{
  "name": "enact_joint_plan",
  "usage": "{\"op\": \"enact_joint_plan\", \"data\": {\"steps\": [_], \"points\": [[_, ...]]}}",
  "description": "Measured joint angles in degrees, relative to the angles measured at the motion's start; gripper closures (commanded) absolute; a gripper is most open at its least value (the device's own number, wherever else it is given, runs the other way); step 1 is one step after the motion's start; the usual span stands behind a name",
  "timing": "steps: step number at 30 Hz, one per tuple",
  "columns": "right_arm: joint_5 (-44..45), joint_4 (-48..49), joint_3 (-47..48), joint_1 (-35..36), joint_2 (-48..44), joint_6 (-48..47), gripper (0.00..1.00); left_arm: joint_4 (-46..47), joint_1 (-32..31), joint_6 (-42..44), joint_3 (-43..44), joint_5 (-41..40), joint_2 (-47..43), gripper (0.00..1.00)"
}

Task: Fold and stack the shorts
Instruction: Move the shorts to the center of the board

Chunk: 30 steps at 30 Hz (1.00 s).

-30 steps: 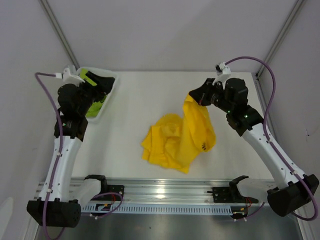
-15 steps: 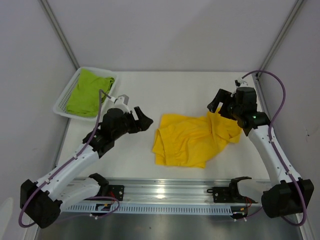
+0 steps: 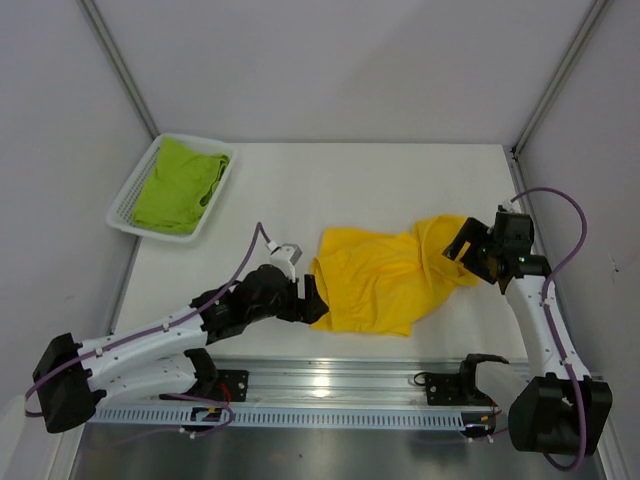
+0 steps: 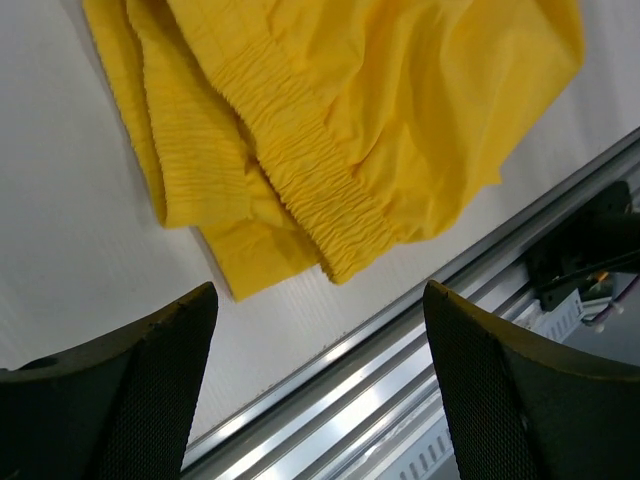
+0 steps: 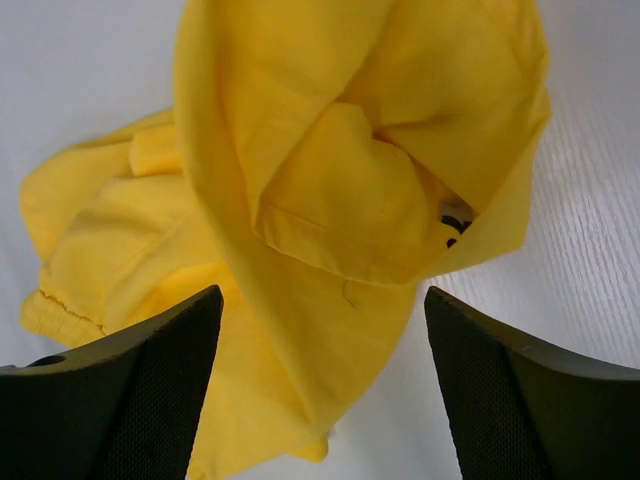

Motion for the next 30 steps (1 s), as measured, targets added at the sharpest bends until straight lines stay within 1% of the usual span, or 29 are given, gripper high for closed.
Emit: {"op": "enact_joint_plan", "data": {"steps": [2,5,6,7,10,15,17,18,23,27,30], "points": [[-0.28,0.0,-2.27,-1.49,-0.96,0.07,0.18,0.31,-0.37,0.2,-1.36,0.81,0.61,0.14],[-0.98,0.5,-4.24,-1.6,-1.36,0.33,0.25,1.9,-0.92,0.44,-2.21,1.81,2.82,0.14],[-1.22,0.92,-4.92,-1.55,-1.46,0.52,0.29,2.62,-1.16,0.44,-2.36,2.12,3.82,0.14],[-1.29,1.2,-5.51,-1.51,-1.55,0.7,0.31,3.61,-1.36,0.44,-2.51,2.4,4.96,0.15],[-0.9,2.19,-7.08,-0.72,-1.64,1.18,0.3,6.8,-1.53,0.42,-3.43,2.91,8.22,0.15],[1.42,3.87,-7.85,3.28,-0.48,1.44,0.29,12.26,-1.57,0.42,-4.72,4.02,13.77,0.15],[2.45,4.44,-7.85,4.96,0.2,1.51,0.29,14.05,-1.57,0.42,-4.87,4.17,15.21,0.16],[2.71,4.68,-7.85,5.62,0.37,1.51,0.28,14.88,-1.57,0.44,-4.98,4.31,15.65,0.18],[4.46,5.75,-7.85,6.08,0.48,1.46,0.28,18.99,-2.05,-0.04,-6.14,6.58,15.98,0.2],[5.4,6.43,-7.85,6.08,0.63,1.33,0.28,22.08,-5.01,-1.11,-6.23,7.23,17.16,0.2],[5.55,6.69,-7.85,6.08,1.01,1.31,0.28,23.82,-6.64,-2.08,-6.21,7.43,20.04,0.21]]}}
